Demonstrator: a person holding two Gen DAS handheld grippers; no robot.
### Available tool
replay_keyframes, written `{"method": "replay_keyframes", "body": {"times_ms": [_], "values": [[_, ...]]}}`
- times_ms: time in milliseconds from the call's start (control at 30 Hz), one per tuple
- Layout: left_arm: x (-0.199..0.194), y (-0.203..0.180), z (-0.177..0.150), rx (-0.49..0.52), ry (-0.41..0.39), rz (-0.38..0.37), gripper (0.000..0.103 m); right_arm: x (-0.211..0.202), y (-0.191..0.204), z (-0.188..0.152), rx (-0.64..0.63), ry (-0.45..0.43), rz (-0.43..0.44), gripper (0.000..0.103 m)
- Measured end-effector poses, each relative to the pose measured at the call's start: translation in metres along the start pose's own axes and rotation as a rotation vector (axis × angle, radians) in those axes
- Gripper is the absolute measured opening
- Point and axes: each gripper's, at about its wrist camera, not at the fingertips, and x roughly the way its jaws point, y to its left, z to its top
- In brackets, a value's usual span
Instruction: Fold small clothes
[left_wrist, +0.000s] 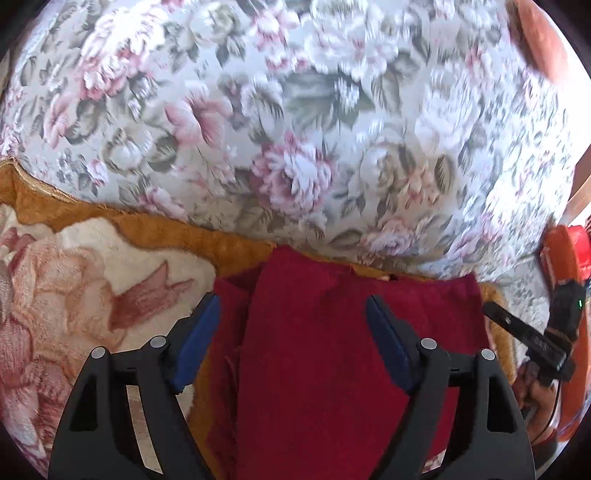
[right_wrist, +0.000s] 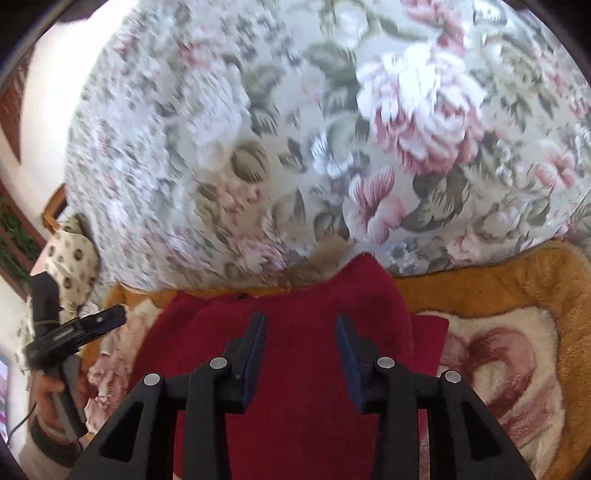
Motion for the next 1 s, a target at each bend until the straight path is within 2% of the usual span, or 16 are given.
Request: {"method": "replay_keyframes", "body": {"times_ms": [33,133,200,267,400,467,667,767,867,1000], "values": [[0.007,-0.003,-0.002,0.002,0.012,0.020,0.080,0.014,-0.004,0.001,0.016,0.027,-0.022,0.037],[0.030,-0.004,-0.008,0.003,0.050,0.084,0.080,0.048,-0.017,0.000,0.018,0.104,-0.160,0.037],[0.045,0.000,-0.013,-0.009,0.074,0.140,0.080,0.067,-0.026,-0.002,0.030,0.148,-0.184,0.037],[0.055,0.003,-0.017,-0.014,0.099,0.161,0.080,0.072,-0.027,0.000,0.019,0.146,-0.193,0.037],[0.059,0.006,-0.025,-0.018,0.107,0.176,0.080,0.054,-0.011,0.002,-0.032,0.129,-0.211,0.037],[0.053,0.006,-0.027,-0.011,0.094,0.185,0.080,0.034,-0.002,-0.004,-0.038,0.107,-0.180,0.037],[0.034,0.002,-0.034,-0.005,0.075,0.177,0.080,-0.015,0.017,-0.042,-0.068,0.069,-0.157,0.037],[0.024,0.000,-0.038,0.006,0.068,0.183,0.080,-0.019,0.018,-0.059,-0.084,0.079,-0.171,0.037],[0.016,0.000,-0.042,0.009,0.074,0.194,0.080,-0.006,0.003,-0.072,-0.060,0.106,-0.188,0.037],[-0.001,-0.004,-0.051,0.010,0.057,0.199,0.080,-0.001,-0.002,-0.074,-0.035,0.111,-0.187,0.037]]}}
